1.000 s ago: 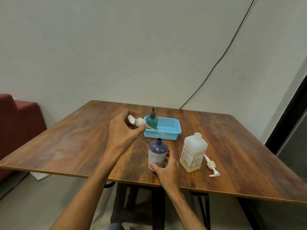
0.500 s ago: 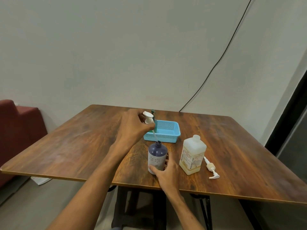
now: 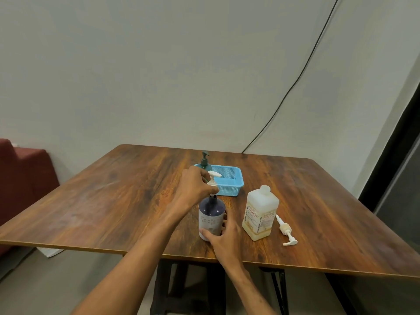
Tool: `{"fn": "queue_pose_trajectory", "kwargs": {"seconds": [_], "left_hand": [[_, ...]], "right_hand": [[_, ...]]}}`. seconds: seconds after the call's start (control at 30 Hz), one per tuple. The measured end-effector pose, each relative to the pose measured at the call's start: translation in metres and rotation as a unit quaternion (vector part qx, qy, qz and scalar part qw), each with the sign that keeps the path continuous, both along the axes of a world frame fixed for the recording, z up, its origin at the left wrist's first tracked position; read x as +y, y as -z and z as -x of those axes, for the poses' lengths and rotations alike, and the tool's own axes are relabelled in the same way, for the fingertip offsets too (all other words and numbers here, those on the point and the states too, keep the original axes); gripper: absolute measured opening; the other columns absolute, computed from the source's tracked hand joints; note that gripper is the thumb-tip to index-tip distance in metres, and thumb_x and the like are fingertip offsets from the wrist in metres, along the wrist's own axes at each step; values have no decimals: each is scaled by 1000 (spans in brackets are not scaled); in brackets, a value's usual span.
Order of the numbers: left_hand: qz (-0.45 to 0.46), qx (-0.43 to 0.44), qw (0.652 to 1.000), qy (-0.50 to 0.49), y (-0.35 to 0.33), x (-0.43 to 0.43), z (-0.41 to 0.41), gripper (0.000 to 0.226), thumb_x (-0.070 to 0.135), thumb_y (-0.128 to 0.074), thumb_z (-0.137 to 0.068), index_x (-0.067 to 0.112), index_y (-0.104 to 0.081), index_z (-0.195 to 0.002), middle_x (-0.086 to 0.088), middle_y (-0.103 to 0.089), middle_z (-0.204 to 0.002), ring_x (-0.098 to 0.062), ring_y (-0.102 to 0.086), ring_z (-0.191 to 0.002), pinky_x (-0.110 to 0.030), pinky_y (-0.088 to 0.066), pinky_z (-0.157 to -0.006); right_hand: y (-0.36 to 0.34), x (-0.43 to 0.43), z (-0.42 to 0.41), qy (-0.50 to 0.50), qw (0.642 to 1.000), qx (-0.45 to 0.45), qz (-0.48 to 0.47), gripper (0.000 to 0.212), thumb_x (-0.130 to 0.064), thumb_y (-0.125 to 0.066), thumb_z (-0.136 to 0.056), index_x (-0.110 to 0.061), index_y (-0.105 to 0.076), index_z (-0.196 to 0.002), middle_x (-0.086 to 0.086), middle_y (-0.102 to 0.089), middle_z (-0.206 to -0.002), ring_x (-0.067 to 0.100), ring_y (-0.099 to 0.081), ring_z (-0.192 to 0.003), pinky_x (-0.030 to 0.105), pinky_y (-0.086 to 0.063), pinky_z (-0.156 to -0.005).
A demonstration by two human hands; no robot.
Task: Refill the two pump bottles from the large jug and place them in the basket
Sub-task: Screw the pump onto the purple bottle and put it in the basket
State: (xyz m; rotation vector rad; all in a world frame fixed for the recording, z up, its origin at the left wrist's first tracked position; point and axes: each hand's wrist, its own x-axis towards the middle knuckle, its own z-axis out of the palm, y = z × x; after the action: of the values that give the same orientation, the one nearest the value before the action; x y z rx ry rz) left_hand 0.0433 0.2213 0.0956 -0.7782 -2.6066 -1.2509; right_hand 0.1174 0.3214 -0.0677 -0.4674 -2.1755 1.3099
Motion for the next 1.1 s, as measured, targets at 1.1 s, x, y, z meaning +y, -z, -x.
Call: {"fn": "queue_pose_trajectory", "kwargs": {"seconds": [1.1], "left_hand": [[-24,-93,990,103,28,-9,-1,56,0,-75,-75,17,-65,-127,1,-68,-116,-12,-65,-104,-30,-59,-87]], "right_hand": [[-3,2,-1,-8,1000,4,1,93,-49,-85,-62,-42,-36,-140,-17,-53,-133,7,-52,-122,38,-54,-96]]}}
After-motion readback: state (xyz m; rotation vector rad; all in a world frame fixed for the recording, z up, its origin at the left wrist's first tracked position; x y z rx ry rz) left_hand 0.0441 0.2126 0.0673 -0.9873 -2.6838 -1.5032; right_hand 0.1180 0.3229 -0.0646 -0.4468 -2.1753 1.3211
